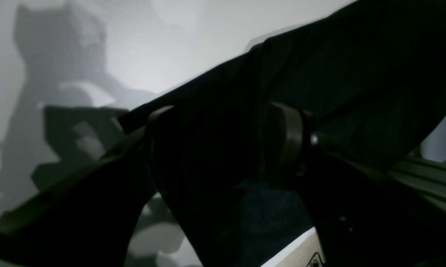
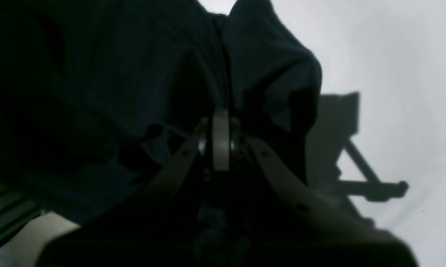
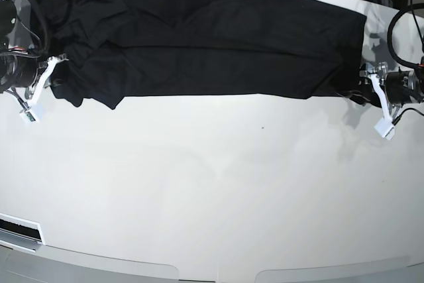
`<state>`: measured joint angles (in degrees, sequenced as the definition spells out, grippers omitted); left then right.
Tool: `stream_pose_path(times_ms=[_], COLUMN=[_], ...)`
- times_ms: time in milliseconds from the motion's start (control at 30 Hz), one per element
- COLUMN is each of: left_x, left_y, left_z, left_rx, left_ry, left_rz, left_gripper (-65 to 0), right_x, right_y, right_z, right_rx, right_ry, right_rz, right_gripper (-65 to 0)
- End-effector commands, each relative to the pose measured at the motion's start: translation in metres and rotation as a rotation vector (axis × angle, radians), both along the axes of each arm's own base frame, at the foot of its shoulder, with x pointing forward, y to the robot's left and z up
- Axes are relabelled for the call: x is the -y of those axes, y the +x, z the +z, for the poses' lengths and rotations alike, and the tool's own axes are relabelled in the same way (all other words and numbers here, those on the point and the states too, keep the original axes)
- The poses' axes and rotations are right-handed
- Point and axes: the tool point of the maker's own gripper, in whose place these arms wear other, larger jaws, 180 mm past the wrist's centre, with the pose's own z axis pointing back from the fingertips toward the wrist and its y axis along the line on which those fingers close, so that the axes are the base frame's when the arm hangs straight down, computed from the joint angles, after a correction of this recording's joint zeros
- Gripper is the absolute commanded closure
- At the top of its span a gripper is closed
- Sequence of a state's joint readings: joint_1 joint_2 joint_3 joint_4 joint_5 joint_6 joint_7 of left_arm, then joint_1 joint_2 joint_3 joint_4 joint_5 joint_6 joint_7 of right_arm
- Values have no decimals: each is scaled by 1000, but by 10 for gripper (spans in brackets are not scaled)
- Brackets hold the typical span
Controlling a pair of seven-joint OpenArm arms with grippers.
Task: Layout the t-shirt on the table in an organized manner, then fold the t-shirt properly
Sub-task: 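Hold the folded edge with both grippers and smooth it flat, then move the right gripper along the folded edge toward the collar and regrasp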
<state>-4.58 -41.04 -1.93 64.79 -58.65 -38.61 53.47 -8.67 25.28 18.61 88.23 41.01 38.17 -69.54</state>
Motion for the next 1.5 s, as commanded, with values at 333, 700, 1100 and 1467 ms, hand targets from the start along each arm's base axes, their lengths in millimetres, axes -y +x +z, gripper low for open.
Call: stream_pose_path(times_ms=[333,700,1100,1467], left_x=[-7,-3,-1,1], left_y=[12,12,10,19], left_z=[16,14,7,12], left_rx=[51,51,43,87], left_ry=[-3,-10,16,-5], left_rz=[7,6,-8,10], left_gripper=[-362,-362,-362,-362], right_x=[10,7,-24,-62], right_y=[3,3,-9,-71], right_z=[7,10,54,65], right_rx=[-11,12,85,40], right_ry=[-24,-25,207,314], right_rz=[-33,33,67,152], right_gripper=[-338,0,0,0])
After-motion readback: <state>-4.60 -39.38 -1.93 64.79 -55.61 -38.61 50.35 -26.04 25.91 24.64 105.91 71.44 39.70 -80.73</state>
